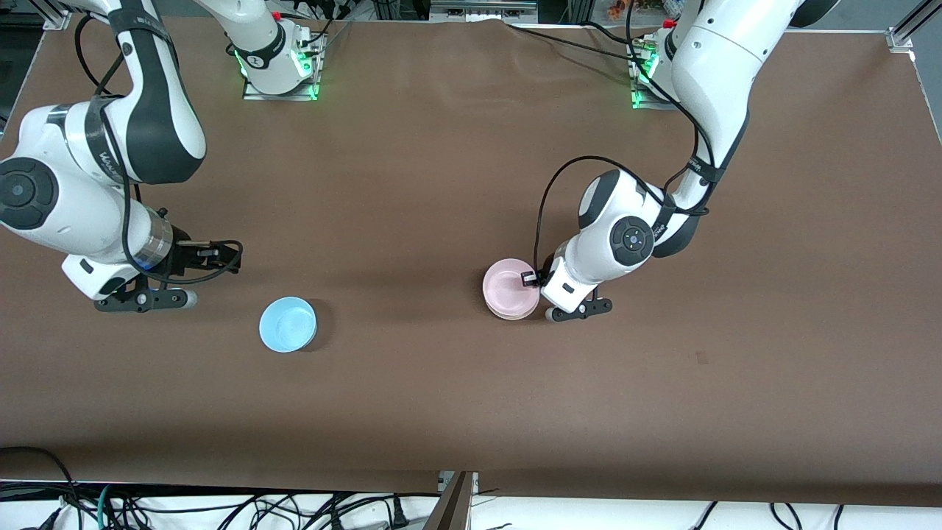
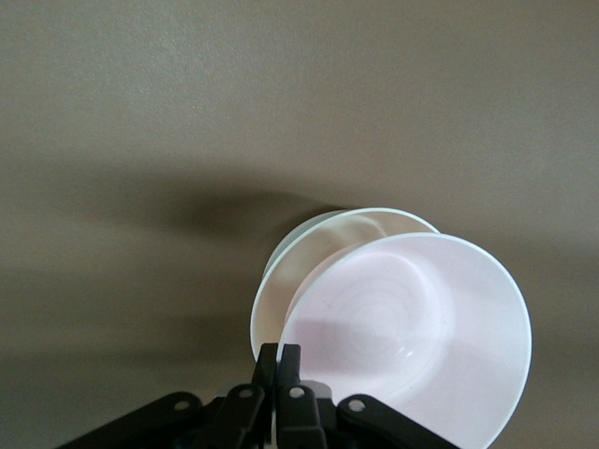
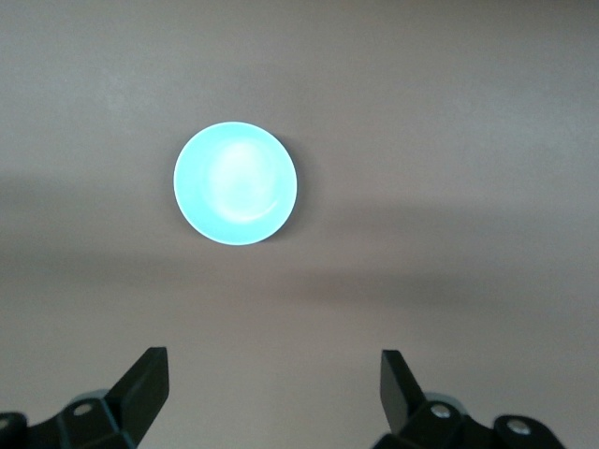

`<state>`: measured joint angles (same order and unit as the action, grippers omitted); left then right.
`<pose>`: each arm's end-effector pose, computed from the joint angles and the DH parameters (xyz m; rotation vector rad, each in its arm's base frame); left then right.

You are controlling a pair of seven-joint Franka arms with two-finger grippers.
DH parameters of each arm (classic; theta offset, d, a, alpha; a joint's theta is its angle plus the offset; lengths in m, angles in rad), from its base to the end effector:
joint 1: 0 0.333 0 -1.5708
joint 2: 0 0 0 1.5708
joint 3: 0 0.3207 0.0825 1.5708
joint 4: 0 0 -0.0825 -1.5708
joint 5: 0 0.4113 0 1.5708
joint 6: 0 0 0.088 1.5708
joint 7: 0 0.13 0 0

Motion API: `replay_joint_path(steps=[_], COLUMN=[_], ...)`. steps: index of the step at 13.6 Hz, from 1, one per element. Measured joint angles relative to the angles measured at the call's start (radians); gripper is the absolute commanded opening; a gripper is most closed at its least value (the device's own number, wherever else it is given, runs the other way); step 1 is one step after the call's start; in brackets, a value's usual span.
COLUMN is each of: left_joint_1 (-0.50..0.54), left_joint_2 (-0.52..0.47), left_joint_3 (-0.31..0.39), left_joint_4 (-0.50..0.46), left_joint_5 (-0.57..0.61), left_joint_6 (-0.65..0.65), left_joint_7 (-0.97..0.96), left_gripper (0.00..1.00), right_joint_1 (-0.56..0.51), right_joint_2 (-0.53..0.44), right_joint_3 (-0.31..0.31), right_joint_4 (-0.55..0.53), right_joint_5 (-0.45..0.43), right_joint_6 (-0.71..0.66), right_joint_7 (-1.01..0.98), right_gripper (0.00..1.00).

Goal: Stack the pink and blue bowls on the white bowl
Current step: 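Release the pink bowl while the right gripper reaches the blue bowl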

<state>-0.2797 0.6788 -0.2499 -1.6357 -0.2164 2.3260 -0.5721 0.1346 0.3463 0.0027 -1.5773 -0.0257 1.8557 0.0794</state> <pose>0.6237 -0.3536 0.1985 2.8325 0.3499 -0.2076 0.6739 0.0903 0.4063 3.1076 0.1023 -0.1010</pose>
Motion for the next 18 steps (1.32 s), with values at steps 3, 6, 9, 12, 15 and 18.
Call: replay_joint_path(steps=[3, 6, 9, 12, 15, 18], left_joint_1=[-0.001, -0.001, -0.001, -0.001, -0.001, -0.001], left_joint_2=[0.002, 0.002, 0.004, 0.01, 0.02, 0.03], left_joint_3=[0.0, 0.0, 0.0, 0.0, 0.0, 0.001], left_joint_4=[0.0, 0.0, 0.0, 0.0, 0.0, 0.0], left_joint_5=[0.0, 0.001, 0.021, 0.024, 0.024, 0.025], left_joint_6=[0.002, 0.002, 0.002, 0.002, 0.009, 0.031], left_joint_7=[0.0, 0.0, 0.0, 0.001, 0.001, 0.001], left_gripper=[0.0, 0.0, 0.0, 0.0, 0.0, 0.1], right_joint_1=[0.0, 0.0, 0.0, 0.0, -0.001, -0.006], right_joint_2=[0.03, 0.076, 0.106, 0.157, 0.245, 0.325], right_joint_3=[0.0, 0.0, 0.0, 0.0, -0.002, -0.004], right_joint_4=[0.0, 0.0, -0.001, -0.004, -0.006, -0.006], right_joint_5=[0.0, 0.0, 0.0, 0.0, 0.0, 0.0], right_joint_6=[0.042, 0.108, 0.146, 0.221, 0.326, 0.408], right_joint_7=[0.0, 0.0, 0.0, 0.0, 0.0, 0.0], right_gripper=[1.0, 1.0, 1.0, 0.98, 0.95, 0.77])
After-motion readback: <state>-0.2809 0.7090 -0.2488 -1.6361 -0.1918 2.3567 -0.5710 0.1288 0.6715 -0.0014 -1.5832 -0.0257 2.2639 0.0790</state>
